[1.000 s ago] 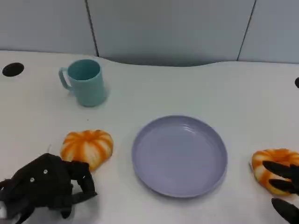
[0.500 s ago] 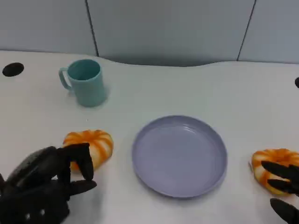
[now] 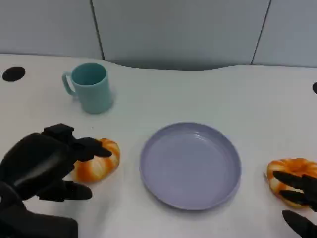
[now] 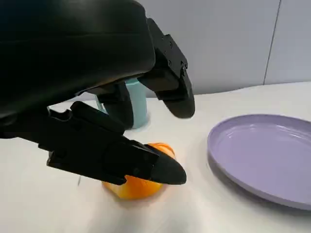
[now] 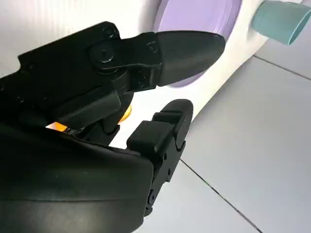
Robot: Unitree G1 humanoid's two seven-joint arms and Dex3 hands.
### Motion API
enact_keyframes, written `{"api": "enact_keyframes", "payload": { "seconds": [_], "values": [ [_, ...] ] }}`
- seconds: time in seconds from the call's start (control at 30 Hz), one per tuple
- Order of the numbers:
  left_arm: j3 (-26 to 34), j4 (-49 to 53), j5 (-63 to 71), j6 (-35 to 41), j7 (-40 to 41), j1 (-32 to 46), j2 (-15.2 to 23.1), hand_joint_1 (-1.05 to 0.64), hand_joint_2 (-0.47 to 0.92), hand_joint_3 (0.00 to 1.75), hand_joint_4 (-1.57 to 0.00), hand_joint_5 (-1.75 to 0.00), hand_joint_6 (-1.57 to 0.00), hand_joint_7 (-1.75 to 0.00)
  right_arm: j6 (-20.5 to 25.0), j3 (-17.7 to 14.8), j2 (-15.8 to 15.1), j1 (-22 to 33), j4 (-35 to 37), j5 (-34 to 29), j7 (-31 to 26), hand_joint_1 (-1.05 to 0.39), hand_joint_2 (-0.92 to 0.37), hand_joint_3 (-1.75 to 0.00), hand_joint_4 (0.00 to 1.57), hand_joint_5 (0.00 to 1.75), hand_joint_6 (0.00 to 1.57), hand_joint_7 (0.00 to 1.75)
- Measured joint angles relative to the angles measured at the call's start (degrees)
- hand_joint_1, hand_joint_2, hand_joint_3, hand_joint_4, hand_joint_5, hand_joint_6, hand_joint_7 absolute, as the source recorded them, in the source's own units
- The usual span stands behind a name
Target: Grasp the bread from the table and place it into the plate.
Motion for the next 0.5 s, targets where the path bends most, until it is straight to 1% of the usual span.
{"api": "enact_keyframes", "payload": {
  "seconds": [0.07,0.1,0.13,0.17,0.23,0.3,0.43,0.5],
  "values": [
    [-0.7,-0.38,1.78,0.65,-1.15,-0.75,1.01,-0.78,0.92,0.04,0.0,-0.61,-0.27,-0.01,0.17,0.03,0.03,0.04,-0.17,0.0,0.0,-0.37,-0.92,-0.38,0.89,0.0,0.76,0.0],
    [-1.07,-0.37,2.53,1.04,-1.76,-1.29,1.33,-0.79,0.92,0.04,0.0,-0.51,-0.22,-0.02,0.4,0.05,0.06,0.06,-0.34,0.0,0.01,-0.37,-0.92,-0.38,0.89,0.0,0.76,0.0],
    [-1.48,-0.37,3.44,1.39,-2.04,-1.92,1.43,-0.8,0.92,0.04,0.0,-0.47,-0.21,-0.02,0.73,0.06,0.07,0.09,-0.51,0.0,0.01,-0.37,-0.92,-0.38,0.89,0.0,0.76,0.0],
    [-1.88,-0.37,4.18,1.7,-2.32,-2.54,1.48,-0.79,0.92,0.03,0.0,-0.35,-0.18,-0.01,1.0,0.1,0.09,0.1,-0.72,0.0,0.01,-0.38,-0.92,-0.37,0.9,0.0,0.76,0.0],
    [-2.82,-0.37,5.25,2.68,-3.79,-3.93,1.55,-0.78,0.92,0.03,0.0,-0.29,-0.16,-0.01,1.22,0.14,0.17,0.18,-1.26,0.09,0.01,-0.38,-0.92,-0.37,0.9,0.01,0.77,0.0],
    [-3.59,-0.36,6.19,4.06,-5.37,-5.31,1.58,-0.74,0.91,0.01,0.0,-0.16,-0.12,-0.01,1.54,0.18,0.23,0.2,-1.6,0.19,0.02,-0.38,-0.92,-0.37,0.9,0.01,0.76,0.0],
    [-6.4,0.79,8.74,7.73,-8.74,-9.43,1.32,-0.74,0.91,0.01,0.0,-0.11,-0.1,0.0,1.59,0.25,0.22,0.28,-1.64,0.17,0.04,-0.38,-0.92,-0.38,0.91,0.01,0.77,0.0],
    [-8.09,3.66,9.34,8.33,-9.02,-12.28,0.8,-0.74,0.91,0.01,0.0,-0.1,-0.1,0.0,1.68,0.29,0.24,0.33,-1.74,0.2,0.06,-0.39,-0.92,-0.38,0.91,0.01,0.77,0.0]
  ]
}}
